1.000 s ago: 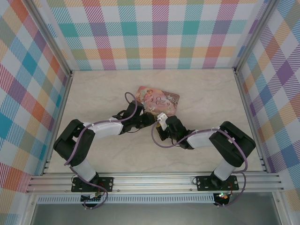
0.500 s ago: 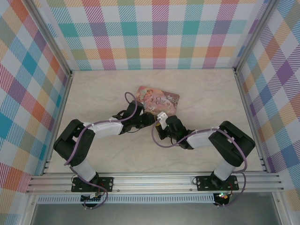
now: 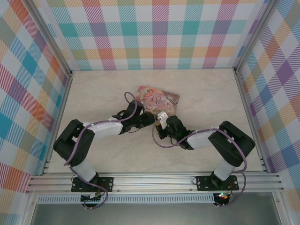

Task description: Unlock a padlock with a key

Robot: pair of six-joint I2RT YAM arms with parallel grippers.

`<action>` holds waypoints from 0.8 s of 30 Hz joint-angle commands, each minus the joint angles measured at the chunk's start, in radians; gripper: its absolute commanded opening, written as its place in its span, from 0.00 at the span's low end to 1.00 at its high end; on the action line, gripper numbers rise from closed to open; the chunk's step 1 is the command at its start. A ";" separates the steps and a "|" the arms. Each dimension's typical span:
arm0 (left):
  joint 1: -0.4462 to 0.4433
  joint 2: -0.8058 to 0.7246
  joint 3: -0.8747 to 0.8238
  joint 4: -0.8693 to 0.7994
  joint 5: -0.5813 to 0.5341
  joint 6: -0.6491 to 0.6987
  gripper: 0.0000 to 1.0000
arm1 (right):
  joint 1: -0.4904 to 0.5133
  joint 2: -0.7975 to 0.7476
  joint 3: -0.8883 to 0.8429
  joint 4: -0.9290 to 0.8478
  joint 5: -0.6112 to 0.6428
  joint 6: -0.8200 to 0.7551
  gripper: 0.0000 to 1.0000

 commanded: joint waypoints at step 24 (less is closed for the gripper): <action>-0.011 -0.068 0.039 -0.046 0.056 -0.009 0.22 | -0.061 -0.003 -0.045 0.326 -0.151 -0.057 0.00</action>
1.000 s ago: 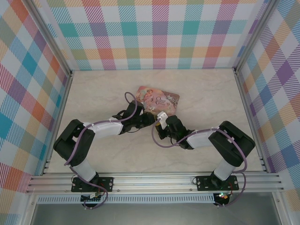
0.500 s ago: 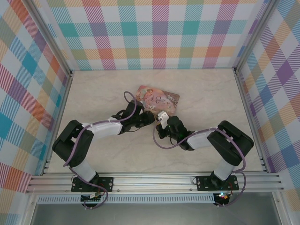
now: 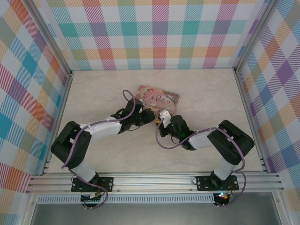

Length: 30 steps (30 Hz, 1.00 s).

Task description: Unlock a padlock with a key

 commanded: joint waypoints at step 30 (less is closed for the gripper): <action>-0.013 -0.003 0.018 -0.015 0.068 0.010 0.22 | -0.060 -0.050 0.039 0.042 -0.258 0.041 0.00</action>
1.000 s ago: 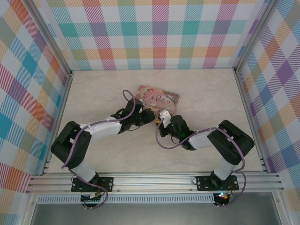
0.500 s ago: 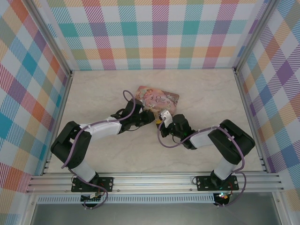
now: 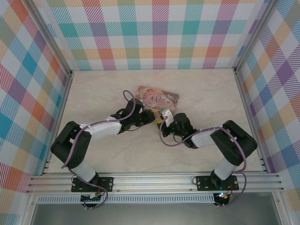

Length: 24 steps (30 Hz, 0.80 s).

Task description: Unlock a padlock with a key

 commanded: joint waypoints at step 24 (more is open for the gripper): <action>-0.012 -0.013 0.033 -0.019 0.084 0.013 0.22 | -0.037 0.017 0.102 0.094 -0.118 -0.043 0.00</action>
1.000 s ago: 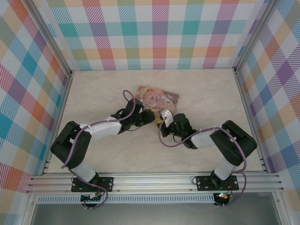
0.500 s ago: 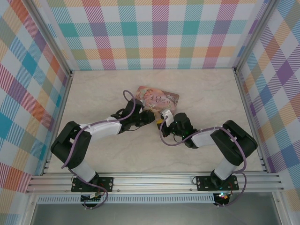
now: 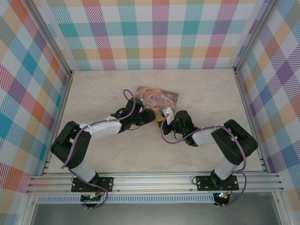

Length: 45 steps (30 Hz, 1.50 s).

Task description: Unlock a padlock with a key

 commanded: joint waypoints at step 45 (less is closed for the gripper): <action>0.001 -0.405 -0.320 0.001 -0.168 -0.250 0.73 | 0.074 0.055 -0.053 0.053 -0.098 0.541 0.00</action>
